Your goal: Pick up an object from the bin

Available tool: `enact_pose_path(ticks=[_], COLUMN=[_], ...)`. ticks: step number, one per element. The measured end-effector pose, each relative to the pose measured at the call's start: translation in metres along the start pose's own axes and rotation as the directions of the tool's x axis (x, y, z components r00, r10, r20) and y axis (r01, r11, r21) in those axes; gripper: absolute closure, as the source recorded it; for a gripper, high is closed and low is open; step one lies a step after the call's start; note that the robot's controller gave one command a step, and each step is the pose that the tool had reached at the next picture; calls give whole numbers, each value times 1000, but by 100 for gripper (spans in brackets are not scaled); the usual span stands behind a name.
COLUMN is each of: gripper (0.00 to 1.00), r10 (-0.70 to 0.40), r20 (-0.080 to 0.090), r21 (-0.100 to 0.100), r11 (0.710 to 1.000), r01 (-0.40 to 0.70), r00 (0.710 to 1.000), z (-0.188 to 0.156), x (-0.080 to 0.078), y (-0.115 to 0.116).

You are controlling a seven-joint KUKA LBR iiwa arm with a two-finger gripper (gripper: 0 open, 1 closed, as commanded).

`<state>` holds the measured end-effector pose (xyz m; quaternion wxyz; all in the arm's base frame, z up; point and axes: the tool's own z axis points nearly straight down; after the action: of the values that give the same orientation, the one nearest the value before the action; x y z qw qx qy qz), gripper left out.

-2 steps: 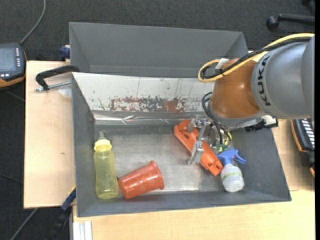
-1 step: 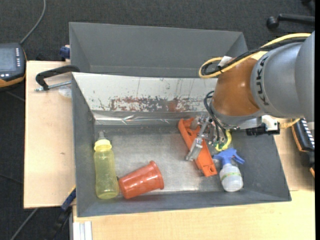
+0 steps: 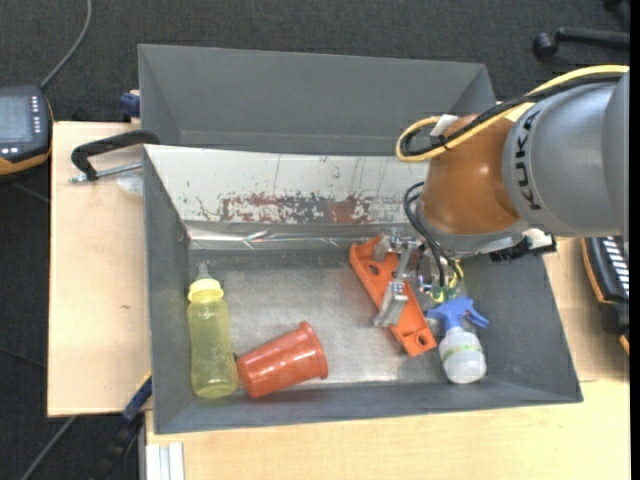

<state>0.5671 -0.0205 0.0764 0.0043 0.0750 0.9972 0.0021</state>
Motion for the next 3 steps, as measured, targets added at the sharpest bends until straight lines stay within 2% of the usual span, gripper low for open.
enact_pose_path(ticks=[1, 3], gripper=[100, 100], r10=[168, 168], r20=[6, 7], r21=[-3, -3], r11=[986, 986], r01=[-168, -168], r00=[986, 986], z=[5, 4], x=[-9, -9], y=[-7, -6])
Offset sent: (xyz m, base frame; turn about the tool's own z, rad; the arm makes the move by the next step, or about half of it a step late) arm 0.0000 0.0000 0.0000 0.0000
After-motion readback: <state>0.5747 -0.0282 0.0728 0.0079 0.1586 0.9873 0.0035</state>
